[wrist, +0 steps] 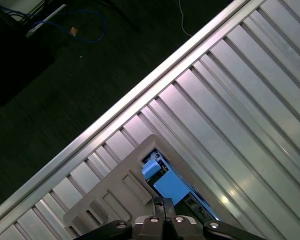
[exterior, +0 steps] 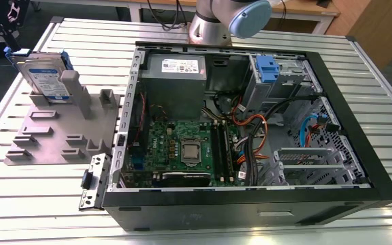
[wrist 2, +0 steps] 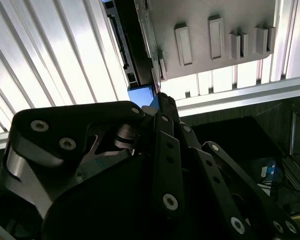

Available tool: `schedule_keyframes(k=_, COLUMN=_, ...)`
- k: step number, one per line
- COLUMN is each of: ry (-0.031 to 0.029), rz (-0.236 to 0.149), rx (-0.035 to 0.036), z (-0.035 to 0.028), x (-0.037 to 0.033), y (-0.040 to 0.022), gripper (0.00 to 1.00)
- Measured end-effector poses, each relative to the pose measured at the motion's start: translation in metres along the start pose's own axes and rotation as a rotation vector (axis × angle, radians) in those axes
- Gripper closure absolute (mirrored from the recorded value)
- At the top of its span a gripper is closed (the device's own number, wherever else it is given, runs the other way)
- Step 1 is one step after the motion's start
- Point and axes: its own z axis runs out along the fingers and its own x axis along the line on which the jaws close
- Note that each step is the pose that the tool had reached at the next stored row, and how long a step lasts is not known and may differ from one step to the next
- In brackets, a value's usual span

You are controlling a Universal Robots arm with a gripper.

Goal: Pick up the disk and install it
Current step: 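Pick up the disk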

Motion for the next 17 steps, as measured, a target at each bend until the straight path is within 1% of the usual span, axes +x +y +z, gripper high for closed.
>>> schedule_keyframes(k=11, ry=0.0001, rz=-0.002, rx=-0.0001, z=0.0000, x=0.0000, y=0.0000, gripper=0.89)
schedule_keyframes(k=15, ry=0.0006, rz=-0.014, rx=0.0001, z=0.0000, x=0.0000, y=0.0000, gripper=0.89)
schedule_keyframes(k=17, ry=0.0012, rz=-0.028, rx=0.0001, z=0.0000, x=0.0000, y=0.0000, gripper=0.89)
